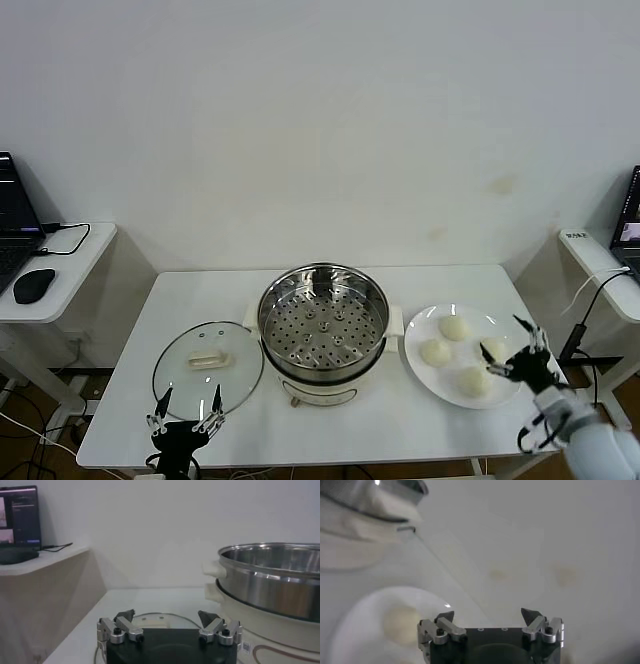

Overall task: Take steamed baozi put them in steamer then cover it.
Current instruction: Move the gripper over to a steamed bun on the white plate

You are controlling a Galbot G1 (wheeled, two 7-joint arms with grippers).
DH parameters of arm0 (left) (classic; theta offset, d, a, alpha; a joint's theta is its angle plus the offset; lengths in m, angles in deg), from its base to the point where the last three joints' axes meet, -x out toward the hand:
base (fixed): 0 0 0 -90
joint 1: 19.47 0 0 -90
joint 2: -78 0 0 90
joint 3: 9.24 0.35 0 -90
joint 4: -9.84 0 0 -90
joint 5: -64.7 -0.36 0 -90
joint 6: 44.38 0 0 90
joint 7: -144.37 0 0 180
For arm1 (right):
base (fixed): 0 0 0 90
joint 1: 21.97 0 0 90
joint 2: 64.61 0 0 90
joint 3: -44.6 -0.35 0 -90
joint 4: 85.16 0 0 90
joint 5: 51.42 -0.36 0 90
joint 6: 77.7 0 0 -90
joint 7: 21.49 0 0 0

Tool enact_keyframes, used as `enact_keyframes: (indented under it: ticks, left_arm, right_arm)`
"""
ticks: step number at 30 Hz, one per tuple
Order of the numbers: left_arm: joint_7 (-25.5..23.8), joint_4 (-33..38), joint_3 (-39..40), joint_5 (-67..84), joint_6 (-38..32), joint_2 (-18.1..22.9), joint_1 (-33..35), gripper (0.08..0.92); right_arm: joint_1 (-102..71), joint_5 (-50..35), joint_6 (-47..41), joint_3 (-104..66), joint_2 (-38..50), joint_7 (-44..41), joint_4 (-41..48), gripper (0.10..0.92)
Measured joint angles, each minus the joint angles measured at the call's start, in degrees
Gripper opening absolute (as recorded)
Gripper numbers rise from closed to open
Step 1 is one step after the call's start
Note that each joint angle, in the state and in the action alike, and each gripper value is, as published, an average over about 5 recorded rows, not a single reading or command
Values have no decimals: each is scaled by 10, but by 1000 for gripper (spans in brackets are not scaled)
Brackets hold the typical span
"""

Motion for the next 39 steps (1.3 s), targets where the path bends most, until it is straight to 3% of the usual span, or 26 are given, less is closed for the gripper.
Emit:
enact_keyframes:
  ticks: [9,17,29,39]
  left_arm:
    - [3,2,-2,-19,4,3,0,823]
    - [5,4,-8,-31,5,3,-2,823]
    - [5,2,-19,-42,2,1,-2,823]
    - [5,2,-31,-43,2,0,-1,823]
  right_arm:
    - [146,45,6,99,127,-105,95,823]
    - [308,38,8,254,182,-199,189,823]
    - [549,-12,29,509,188,-336,315,823]
    - [674,-13,49,652,144,-387,405,823]
